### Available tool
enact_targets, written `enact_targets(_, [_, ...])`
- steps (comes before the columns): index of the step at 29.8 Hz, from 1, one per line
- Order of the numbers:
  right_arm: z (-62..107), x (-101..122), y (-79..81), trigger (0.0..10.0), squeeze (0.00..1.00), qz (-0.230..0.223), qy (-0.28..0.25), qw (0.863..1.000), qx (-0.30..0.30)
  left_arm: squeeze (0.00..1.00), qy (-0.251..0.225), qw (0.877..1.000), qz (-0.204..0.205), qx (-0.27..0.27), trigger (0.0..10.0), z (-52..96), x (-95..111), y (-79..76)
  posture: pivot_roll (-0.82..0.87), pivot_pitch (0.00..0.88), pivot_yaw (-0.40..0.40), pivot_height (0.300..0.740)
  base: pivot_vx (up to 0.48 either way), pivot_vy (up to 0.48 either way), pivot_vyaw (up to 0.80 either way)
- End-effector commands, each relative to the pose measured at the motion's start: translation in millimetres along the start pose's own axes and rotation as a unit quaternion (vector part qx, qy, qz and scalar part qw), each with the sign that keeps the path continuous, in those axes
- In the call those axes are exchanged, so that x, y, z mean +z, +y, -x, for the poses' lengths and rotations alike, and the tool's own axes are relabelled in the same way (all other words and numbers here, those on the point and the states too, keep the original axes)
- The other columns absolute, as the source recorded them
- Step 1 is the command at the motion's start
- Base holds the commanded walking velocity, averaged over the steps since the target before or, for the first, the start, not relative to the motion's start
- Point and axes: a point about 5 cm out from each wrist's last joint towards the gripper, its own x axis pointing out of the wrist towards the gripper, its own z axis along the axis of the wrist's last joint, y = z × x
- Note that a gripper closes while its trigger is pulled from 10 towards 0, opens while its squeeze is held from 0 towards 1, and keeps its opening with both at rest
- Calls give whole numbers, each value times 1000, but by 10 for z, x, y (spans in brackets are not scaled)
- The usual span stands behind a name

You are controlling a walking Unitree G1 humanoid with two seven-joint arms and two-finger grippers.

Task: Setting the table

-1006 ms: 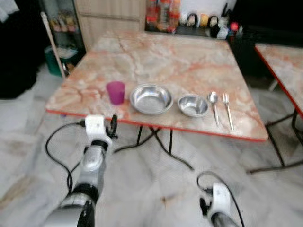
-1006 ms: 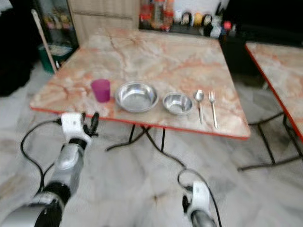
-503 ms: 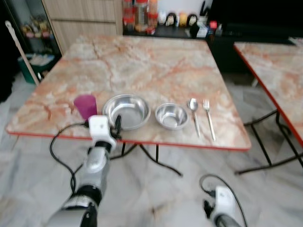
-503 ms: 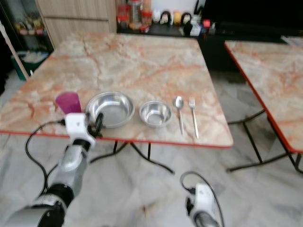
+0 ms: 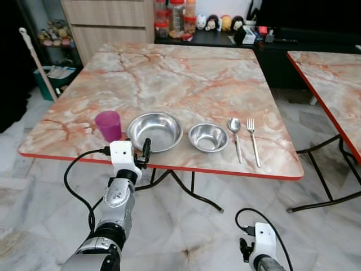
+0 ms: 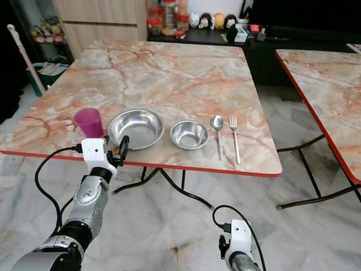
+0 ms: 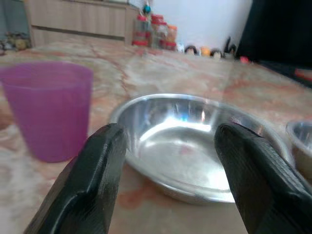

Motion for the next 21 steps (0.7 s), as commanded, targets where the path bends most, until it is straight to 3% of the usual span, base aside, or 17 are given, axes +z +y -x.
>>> enact_targets(1, [9, -42, -2, 10000, 0, 3, 7, 1000, 1, 1000, -18, 1000, 6, -12, 10000, -51, 86, -36, 86, 57, -25, 740, 0, 0, 0])
enact_targets(6, [11, -55, 24, 10000, 0, 2, 9, 1000, 3, 1000, -11, 999, 16, -29, 10000, -169, 167, -120, 82, 46, -17, 740, 0, 0, 0])
enact_targets(7, [10, -55, 29, 10000, 0, 2, 9, 1000, 4, 0, -7, 999, 12, -34, 10000, -180, 170, -133, 82, 47, -15, 740, 0, 0, 0])
enact_targets(11, [7, -48, 61, 10000, 0, 1, 10, 1000, 12, 0, 39, 997, -34, -60, 10000, -227, 131, -188, 81, 61, -12, 740, 0, 0, 0])
enact_targets(13, [7, -48, 66, 10000, 0, -1, 9, 1000, 12, 0, 42, 997, -35, -57, 10000, -235, 136, -188, 79, 70, -9, 740, 0, 0, 0])
enact_targets(21, [19, -98, 88, 10000, 0, -15, 15, 1000, 20, 0, 38, 999, 8, -24, 10000, -363, 297, -241, 78, 91, -7, 740, 0, 0, 0])
